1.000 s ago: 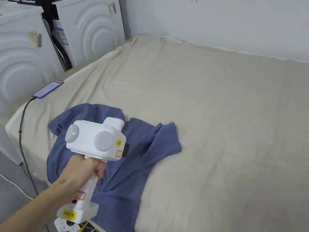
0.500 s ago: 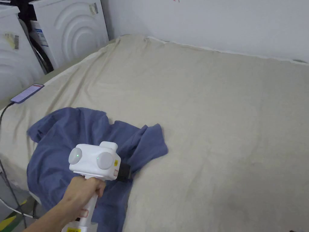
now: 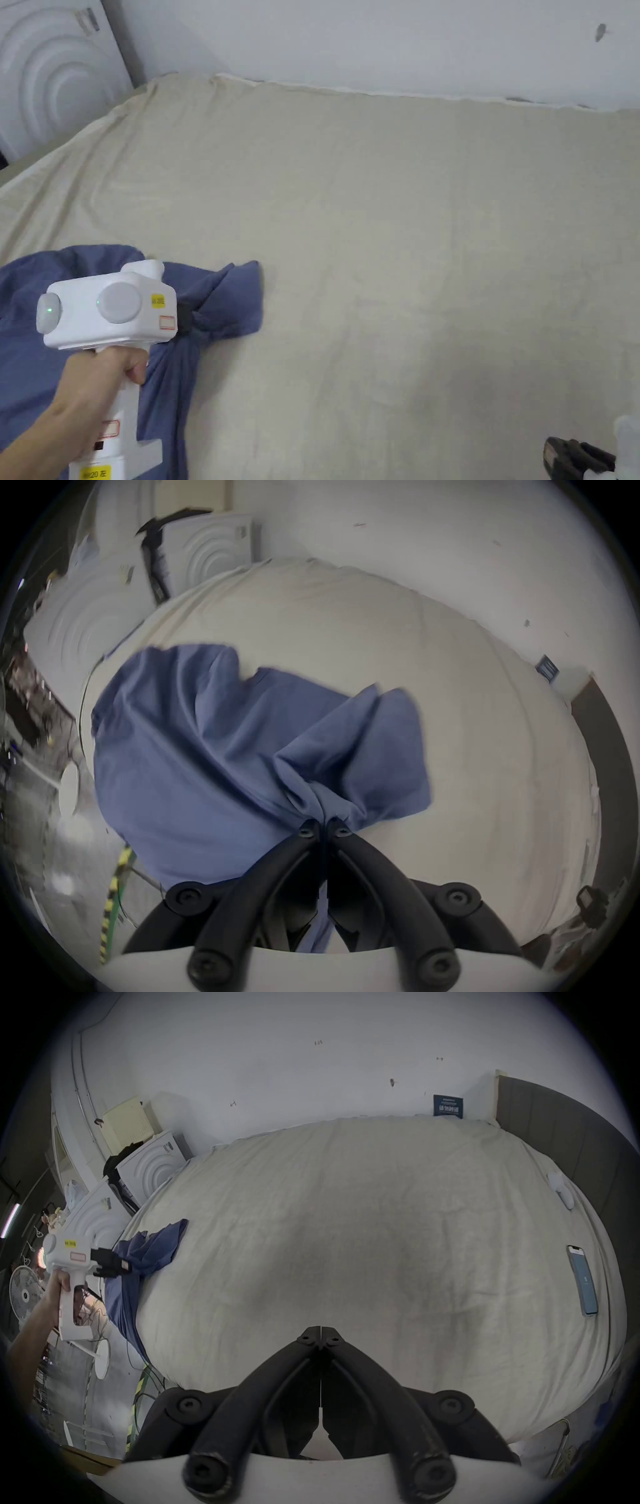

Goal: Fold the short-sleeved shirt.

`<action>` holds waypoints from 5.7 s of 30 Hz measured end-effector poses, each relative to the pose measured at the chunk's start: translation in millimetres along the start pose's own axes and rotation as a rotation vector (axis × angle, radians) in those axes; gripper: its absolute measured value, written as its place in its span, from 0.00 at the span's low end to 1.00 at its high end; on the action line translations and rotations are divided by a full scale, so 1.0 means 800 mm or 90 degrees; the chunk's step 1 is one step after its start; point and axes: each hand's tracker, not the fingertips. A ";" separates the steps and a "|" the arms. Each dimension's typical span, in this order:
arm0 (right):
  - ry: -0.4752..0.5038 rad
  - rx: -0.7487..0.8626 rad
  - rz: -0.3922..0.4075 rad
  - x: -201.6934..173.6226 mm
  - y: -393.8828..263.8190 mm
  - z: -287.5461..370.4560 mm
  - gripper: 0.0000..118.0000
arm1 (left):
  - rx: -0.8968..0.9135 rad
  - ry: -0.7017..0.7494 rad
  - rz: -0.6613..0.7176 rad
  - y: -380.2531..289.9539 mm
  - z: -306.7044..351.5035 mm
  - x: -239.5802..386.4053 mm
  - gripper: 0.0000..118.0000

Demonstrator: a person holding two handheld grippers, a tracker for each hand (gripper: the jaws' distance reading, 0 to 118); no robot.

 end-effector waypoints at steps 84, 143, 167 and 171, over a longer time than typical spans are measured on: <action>-0.001 0.006 0.088 -0.006 0.092 -0.046 0.00 | -0.109 -0.129 -0.158 -0.101 -0.013 0.155 0.00; -0.235 0.369 0.047 0.119 0.469 0.360 0.02 | 0.315 -0.072 -0.079 0.280 0.416 0.204 0.00; -0.288 0.479 0.062 0.092 0.576 0.301 0.03 | 0.499 -0.005 -0.052 0.368 0.403 0.259 0.00; -0.284 0.491 0.059 0.092 0.609 0.285 0.03 | 0.503 0.010 -0.056 0.395 0.384 0.273 0.00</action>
